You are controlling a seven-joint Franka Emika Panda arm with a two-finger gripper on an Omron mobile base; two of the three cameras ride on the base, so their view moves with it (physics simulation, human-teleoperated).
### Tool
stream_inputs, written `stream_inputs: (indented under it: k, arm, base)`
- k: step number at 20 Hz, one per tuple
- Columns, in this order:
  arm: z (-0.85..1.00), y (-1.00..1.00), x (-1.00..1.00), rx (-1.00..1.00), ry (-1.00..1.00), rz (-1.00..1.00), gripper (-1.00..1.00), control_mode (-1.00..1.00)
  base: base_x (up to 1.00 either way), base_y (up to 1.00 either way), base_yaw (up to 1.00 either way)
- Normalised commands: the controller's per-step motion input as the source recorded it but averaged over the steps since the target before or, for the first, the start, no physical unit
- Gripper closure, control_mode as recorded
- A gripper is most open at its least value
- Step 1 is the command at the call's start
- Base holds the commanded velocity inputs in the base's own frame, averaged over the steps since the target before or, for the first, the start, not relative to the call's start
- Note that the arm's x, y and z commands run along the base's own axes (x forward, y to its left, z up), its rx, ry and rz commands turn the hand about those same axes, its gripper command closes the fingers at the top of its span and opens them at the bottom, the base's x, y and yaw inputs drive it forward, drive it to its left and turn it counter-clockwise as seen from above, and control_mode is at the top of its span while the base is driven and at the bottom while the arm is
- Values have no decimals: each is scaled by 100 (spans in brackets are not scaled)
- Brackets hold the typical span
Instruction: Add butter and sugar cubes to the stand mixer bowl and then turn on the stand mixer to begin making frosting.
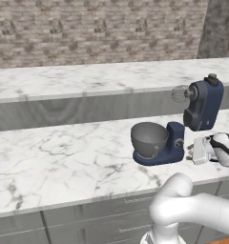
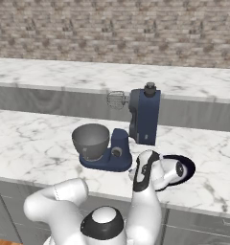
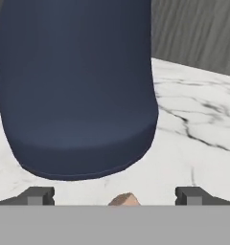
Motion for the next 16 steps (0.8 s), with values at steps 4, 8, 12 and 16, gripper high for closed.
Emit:
stream_inputs:
  k: [4, 8, 12, 16]
  arm:
    - [-6, -47, 0, 0, 0, 0, -100, -100]
    - [-16, -35, 0, 0, 2, 0, -100, -100]
    - [-29, -11, 0, 0, 7, 0, -100, -100]
    - [-37, 8, 0, 0, 13, 0, -100, -100]
  base:
    - [0, 0, 0]
    - [0, 0, 0]
    - [0, 0, 0]
    - [0, 0, 0]
